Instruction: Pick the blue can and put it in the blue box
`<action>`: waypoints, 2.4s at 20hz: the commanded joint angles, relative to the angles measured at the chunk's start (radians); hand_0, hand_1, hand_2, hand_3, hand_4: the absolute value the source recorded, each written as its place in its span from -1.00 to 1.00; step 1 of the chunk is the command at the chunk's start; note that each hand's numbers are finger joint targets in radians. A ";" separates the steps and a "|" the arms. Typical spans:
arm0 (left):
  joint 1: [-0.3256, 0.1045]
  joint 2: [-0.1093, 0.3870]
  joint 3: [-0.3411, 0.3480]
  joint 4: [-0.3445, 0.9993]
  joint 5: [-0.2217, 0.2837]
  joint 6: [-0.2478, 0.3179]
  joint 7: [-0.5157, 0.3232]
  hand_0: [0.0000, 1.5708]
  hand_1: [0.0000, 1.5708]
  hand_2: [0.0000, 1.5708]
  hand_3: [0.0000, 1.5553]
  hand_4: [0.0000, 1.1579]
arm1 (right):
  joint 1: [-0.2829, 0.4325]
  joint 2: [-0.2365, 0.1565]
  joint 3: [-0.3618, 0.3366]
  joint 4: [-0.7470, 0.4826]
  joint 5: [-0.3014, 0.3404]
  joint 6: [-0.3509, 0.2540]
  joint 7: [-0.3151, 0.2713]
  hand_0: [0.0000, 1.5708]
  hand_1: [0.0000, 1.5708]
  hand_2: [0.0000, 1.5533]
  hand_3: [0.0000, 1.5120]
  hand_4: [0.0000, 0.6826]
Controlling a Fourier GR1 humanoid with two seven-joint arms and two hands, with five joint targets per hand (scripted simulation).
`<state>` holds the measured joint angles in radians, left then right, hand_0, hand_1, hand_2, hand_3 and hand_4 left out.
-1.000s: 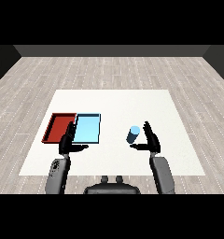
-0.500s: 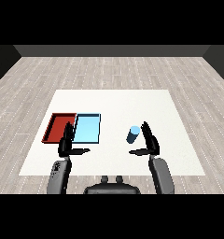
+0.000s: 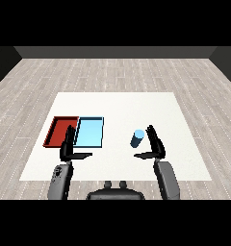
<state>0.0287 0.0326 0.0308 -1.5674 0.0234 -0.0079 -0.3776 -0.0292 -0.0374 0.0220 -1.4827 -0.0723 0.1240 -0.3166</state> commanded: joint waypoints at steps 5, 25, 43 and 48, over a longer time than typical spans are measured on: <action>0.047 0.022 0.013 -0.081 0.021 -0.018 0.037 -1.00 -1.00 -1.00 -1.00 -1.00 | -0.020 -0.006 -0.037 0.075 -0.009 0.013 -0.037 -1.00 -1.00 -1.00 -1.00 -1.00; 0.052 -0.027 -0.053 -0.028 -0.065 0.052 -0.026 -1.00 -1.00 -1.00 -1.00 -1.00 | -0.219 -0.011 -0.131 0.411 -0.056 -0.021 -0.030 -1.00 -1.00 -1.00 -1.00 -1.00; 0.056 0.003 0.004 -0.049 -0.012 0.007 -0.033 -1.00 -1.00 -1.00 -1.00 -1.00 | -0.324 0.028 -0.107 0.689 -0.110 -0.037 -0.183 -1.00 -1.00 -1.00 -1.00 -1.00; -0.044 0.023 0.053 0.077 0.015 -0.007 -0.041 -1.00 -1.00 -1.00 -1.00 -1.00 | -0.362 -0.009 -0.134 0.688 -0.134 -0.021 -0.127 -1.00 -1.00 -1.00 -1.00 -1.00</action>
<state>0.0412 0.0448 0.0525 -1.5744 0.0152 0.0017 -0.3999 -0.3599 -0.0285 -0.0911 -0.8527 -0.1967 0.0769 -0.4231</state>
